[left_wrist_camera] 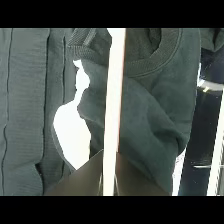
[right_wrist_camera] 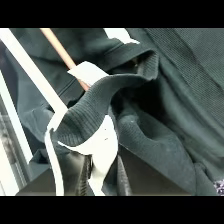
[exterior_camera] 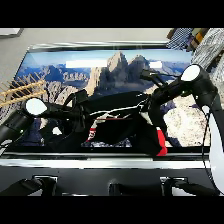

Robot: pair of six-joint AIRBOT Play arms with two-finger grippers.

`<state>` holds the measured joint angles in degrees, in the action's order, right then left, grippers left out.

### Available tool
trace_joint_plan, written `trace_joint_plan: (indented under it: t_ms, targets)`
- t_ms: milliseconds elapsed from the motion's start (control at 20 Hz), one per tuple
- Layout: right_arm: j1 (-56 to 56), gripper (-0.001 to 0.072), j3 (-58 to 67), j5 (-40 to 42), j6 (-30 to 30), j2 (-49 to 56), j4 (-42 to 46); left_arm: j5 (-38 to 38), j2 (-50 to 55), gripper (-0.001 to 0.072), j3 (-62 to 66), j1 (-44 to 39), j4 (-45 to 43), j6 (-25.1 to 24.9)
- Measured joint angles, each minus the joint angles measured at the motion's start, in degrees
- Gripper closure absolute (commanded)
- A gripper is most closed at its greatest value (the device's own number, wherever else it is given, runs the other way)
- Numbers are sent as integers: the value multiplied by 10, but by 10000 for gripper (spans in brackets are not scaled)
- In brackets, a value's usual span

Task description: Fold the clothes and pants, and hang the long-sleeved shirts on hangers.

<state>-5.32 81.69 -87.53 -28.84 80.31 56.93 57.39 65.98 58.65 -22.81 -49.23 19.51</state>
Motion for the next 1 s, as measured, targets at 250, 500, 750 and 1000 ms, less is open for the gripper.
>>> trace_joint_plan:
  t_ms: [250,500,750,1000]
  targets:
    - [-1,679,0,-9,-19,-38,39,-21,0,84,0,0,4,33]
    - [-1,679,0,-5,-65,-82,83,-104,-3,7,0,0,2,137]
    - [-1,679,0,-5,-135,-126,139,-170,-22,10,0,45,-3,355]
    - [-1,678,0,-9,-238,-156,176,-139,-12,31,1,49,-16,584]
